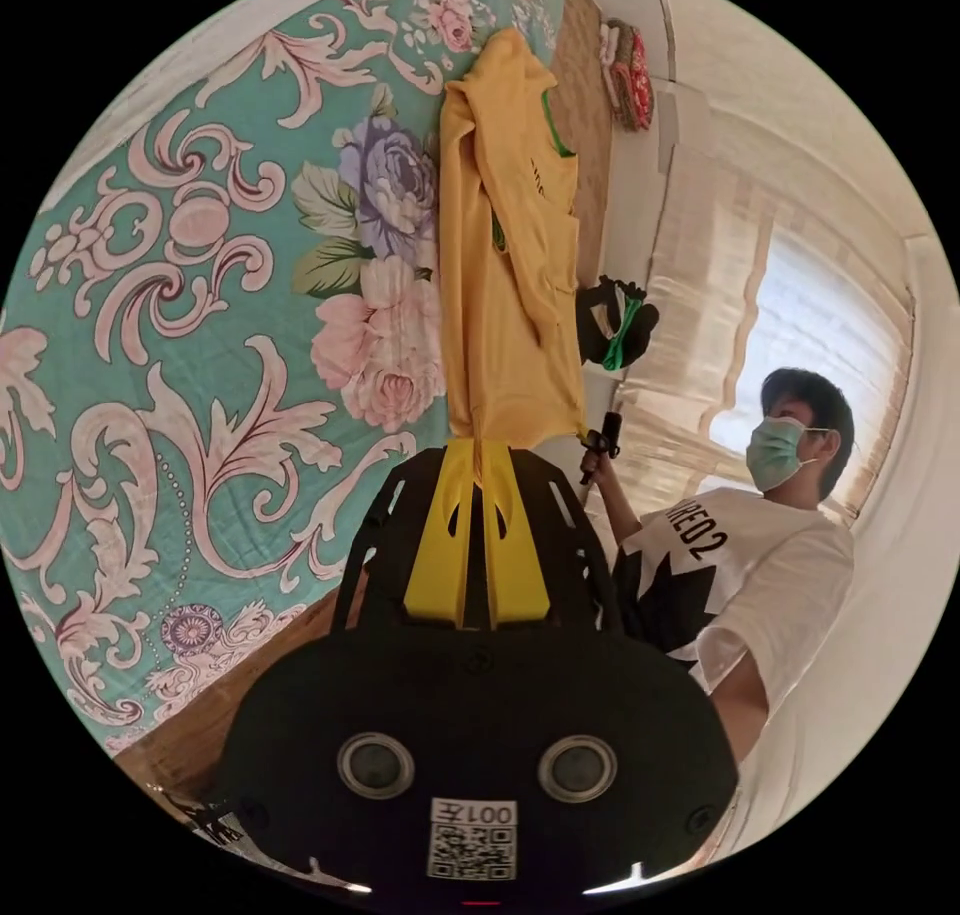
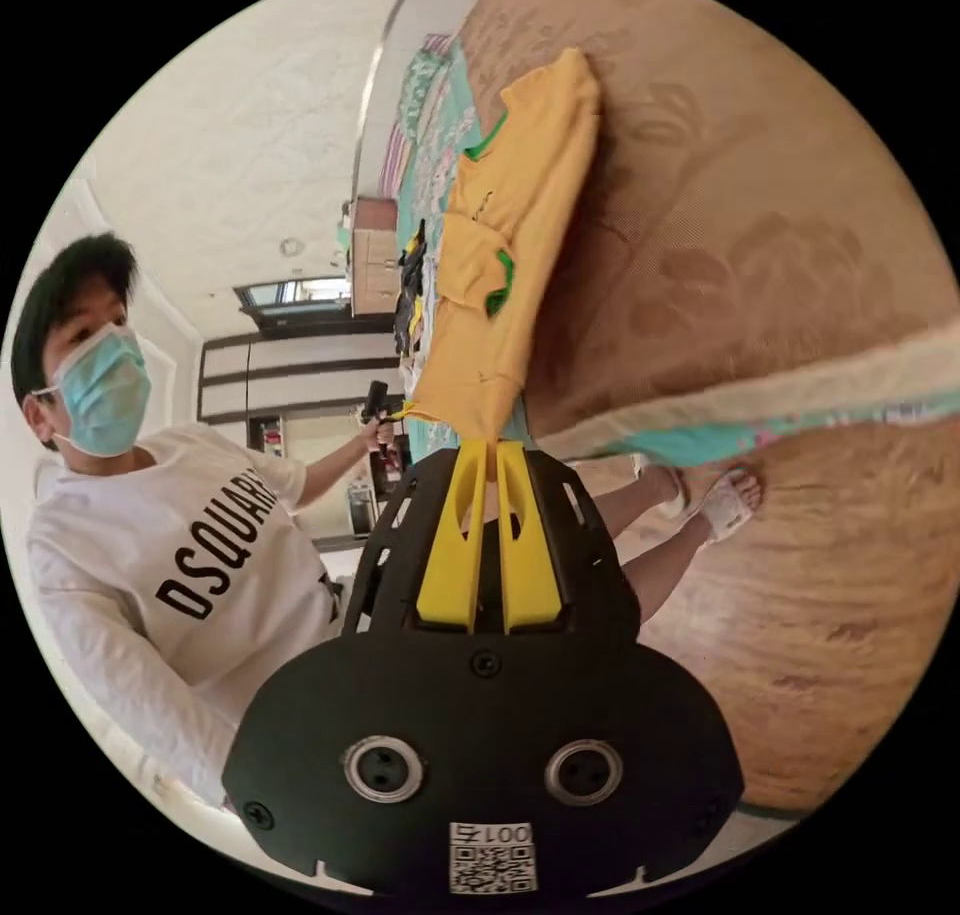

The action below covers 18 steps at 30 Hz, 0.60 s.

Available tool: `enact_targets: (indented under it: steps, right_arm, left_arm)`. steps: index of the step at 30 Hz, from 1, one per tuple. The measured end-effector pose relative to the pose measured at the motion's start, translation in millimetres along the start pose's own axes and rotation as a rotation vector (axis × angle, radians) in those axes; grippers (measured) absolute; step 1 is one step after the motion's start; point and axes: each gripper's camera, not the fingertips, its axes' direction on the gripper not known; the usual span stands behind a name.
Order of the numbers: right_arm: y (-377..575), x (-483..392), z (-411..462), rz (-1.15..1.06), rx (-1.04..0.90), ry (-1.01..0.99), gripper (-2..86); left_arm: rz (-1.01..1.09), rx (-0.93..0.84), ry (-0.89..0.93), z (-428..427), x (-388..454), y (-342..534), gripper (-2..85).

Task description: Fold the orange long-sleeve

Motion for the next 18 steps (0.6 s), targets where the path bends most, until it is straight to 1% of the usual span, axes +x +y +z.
enact_targets:
  steps: [2, 3, 7, 9, 12, 14, 16, 18]
  right_arm:
    - [8.7, 12.7, -5.1, 0.062, 0.008, -0.05, 1.0]
    - [11.9, 19.9, -6.3, 0.114, -0.002, -0.05, 1.0]
    - [19.3, 16.7, -15.5, 0.176, -0.042, -0.036, 0.8]
    - [31.6, 10.1, -26.7, 0.206, -0.051, -0.037, 0.7]
    - [54.4, -0.1, -41.2, 0.268, -0.098, 0.0, 0.6]
    - [68.3, -7.6, -47.5, 0.314, -0.138, 0.013, 0.6]
    - [77.5, -18.5, -55.2, 0.353, -0.135, -0.037, 0.6]
    - [71.2, -44.8, -70.0, 0.313, -0.043, -0.152, 0.7]
  left_arm:
    - [-0.026, -0.045, 0.002, 1.3, -1.8, 3.2, -0.9]
    - [-0.033, -0.062, -0.001, 2.9, -1.8, 3.8, -0.9]
    - [-0.015, -0.159, 0.0, 15.2, 14.5, 13.0, -0.9]
    - [-0.006, -0.153, 0.011, 16.4, 24.5, 22.9, -0.9]
    - [-0.059, -0.103, 0.025, 18.6, 40.5, 55.7, -0.9]
    - [-0.139, -0.047, 0.071, 25.0, 53.1, 92.3, -0.9]
    - [-0.195, 0.025, 0.146, 27.2, 62.0, 112.5, -0.9]
    - [-0.214, 0.122, 0.222, 22.8, 74.2, 115.7, -0.9]
